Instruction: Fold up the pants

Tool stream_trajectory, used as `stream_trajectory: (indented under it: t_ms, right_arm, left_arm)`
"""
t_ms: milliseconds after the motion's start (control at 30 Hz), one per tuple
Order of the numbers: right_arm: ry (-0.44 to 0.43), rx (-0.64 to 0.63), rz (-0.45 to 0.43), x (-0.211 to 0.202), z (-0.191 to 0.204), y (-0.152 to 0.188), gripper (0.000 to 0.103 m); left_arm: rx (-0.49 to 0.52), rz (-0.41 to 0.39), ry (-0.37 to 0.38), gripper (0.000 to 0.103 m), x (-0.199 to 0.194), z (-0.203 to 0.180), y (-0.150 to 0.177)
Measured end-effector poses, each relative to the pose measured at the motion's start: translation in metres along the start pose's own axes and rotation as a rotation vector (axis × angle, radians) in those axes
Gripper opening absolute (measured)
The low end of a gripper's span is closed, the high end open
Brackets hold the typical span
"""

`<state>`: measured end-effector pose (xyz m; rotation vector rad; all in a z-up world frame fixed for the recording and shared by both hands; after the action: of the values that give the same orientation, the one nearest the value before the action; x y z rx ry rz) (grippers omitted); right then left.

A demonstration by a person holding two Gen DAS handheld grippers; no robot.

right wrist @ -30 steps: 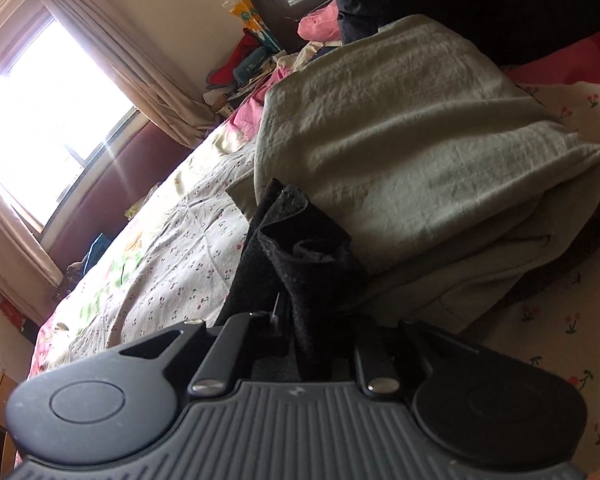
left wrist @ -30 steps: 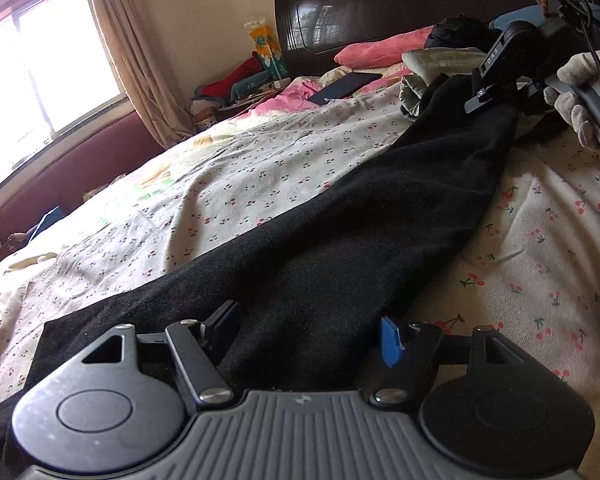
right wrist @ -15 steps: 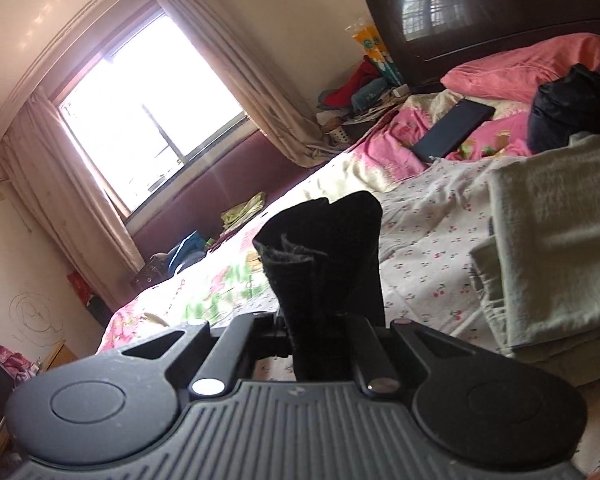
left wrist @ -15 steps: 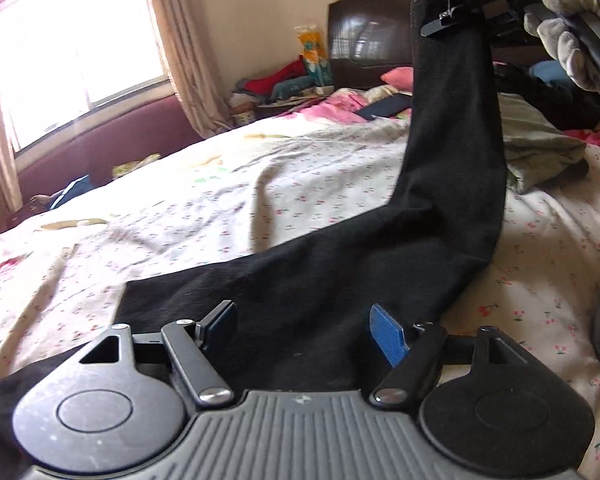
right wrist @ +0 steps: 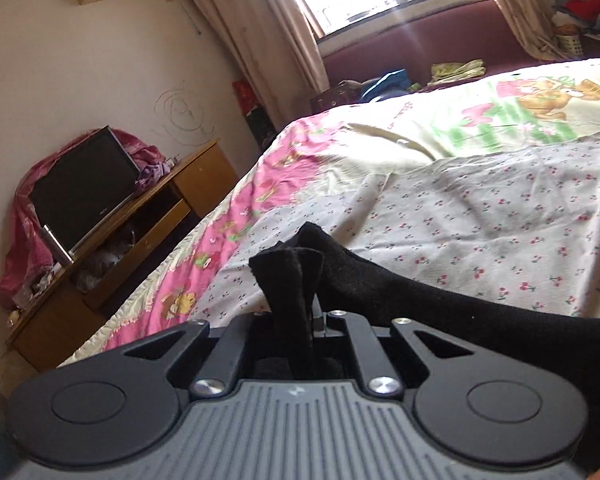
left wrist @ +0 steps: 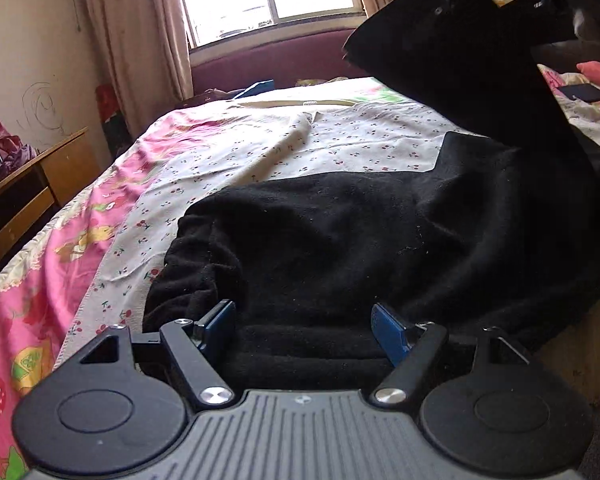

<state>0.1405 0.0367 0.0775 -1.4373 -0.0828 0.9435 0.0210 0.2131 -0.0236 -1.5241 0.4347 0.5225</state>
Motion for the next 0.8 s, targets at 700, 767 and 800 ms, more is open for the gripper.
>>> stream_trajectory:
  t_ms: [700,767,800]
  right_arm:
    - [0.000,-0.275,0.015,0.080,0.128,0.040,0.008]
    - [-0.017,-0.272,0.052,0.093,0.135,0.048,0.009]
    - [-0.022,-0.272,0.072,0.100,0.136,0.052,0.009]
  left_arm:
    - [-0.014,-0.060,0.008,0.088,-0.017,0.004,0.013]
    - [0.003,-0.065,-0.008,0.088,-0.021,0.002,0.016]
    - [0.019,-0.065,-0.028,0.087,-0.022,0.002,0.019]
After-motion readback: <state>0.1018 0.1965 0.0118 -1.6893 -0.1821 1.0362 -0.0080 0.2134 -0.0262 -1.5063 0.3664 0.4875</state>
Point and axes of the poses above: each gripper's, at about its wrist camera, not at the fingertips, and x roughly the way its jaws point, z to its left, y to its underside, the point moved 2 cm from there along x, roughly the way its jaws point, and after that the axes turned 13 degrees about -x, right-handed, at the moved point
